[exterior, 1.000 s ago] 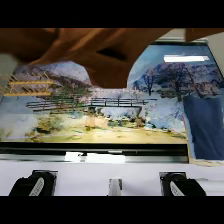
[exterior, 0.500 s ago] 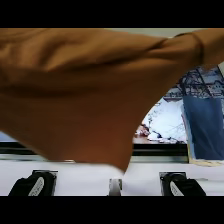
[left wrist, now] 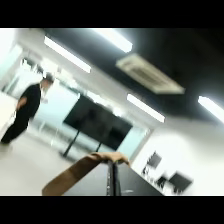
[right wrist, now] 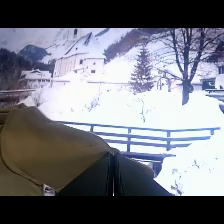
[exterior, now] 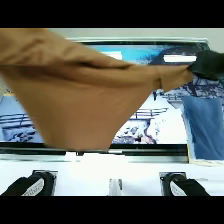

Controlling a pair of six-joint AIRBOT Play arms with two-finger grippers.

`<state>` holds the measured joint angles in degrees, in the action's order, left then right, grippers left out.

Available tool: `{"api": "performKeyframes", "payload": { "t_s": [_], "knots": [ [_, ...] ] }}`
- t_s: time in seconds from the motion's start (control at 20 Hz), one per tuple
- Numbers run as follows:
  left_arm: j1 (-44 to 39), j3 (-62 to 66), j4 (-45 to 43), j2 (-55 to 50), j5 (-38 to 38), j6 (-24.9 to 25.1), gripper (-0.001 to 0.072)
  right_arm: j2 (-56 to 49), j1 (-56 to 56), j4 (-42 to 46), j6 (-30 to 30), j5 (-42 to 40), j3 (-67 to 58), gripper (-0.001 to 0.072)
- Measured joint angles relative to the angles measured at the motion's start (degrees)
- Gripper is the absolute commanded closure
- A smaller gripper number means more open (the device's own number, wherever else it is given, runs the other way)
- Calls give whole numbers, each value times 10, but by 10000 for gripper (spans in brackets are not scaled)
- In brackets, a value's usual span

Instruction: Fold the shirts.

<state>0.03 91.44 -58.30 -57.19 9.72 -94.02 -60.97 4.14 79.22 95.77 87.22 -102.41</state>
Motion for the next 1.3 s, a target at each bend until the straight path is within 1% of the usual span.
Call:
{"api": "performKeyframes", "payload": {
  "t_s": [0.15, 0.25, 0.3, 0.35, 0.4, 0.45, 0.5, 0.65, 0.75, 0.85, 0.9, 0.95, 1.05, 1.1, 1.2, 1.3],
  "knots": [
    [-65, 0, 0, -92, 52, 75, 680, -47, 0, -6, 0, 17, 4, 697],
    [-99, 0, 0, -153, 109, 101, 678, -67, 0, -7, 0, 27, 24, 697],
    [-111, 0, 0, -181, 141, 105, 649, -73, 0, -7, 0, 27, 38, 697],
    [-121, 0, -1, -210, 177, 105, 467, -79, 0, -5, 0, 25, 56, 697],
    [-129, 0, -1, -236, 214, 99, 53, -82, 0, -3, 0, 19, 75, 697],
    [-135, 0, 0, -257, 252, 87, 0, -84, 0, -3, 0, 10, 94, 697],
    [-139, 0, 1, -276, 301, 71, 0, -86, 0, -2, 0, 3, 112, 697],
    [-141, -12, -14, -309, 479, 47, 0, -89, 0, 1, -2, -17, 155, 696],
    [-143, -59, -35, -306, 581, 36, 0, -89, 0, 3, -7, -23, 174, 696],
    [-151, -151, -34, -270, 619, 20, 0, -90, 0, 3, -11, -27, 188, 697],
    [-159, -207, -26, -246, 617, 10, 0, -90, 0, 3, -13, -28, 192, 697],
    [-169, -270, -5, -216, 599, -2, 0, -90, 0, 3, -14, -30, 195, 697],
    [-191, -386, 44, -165, 540, -21, 0, -90, 0, 3, -18, -32, 199, 697],
    [-205, -436, 83, -143, 502, -29, 0, -90, 0, 3, -19, -33, 200, 697],
    [-234, -509, 146, -122, 436, -38, 1, -90, 0, 3, -22, -35, 202, 697],
    [-269, -552, 203, -121, 374, -43, 0, -90, 0, 1, -22, -35, 202, 697]
  ]
}}
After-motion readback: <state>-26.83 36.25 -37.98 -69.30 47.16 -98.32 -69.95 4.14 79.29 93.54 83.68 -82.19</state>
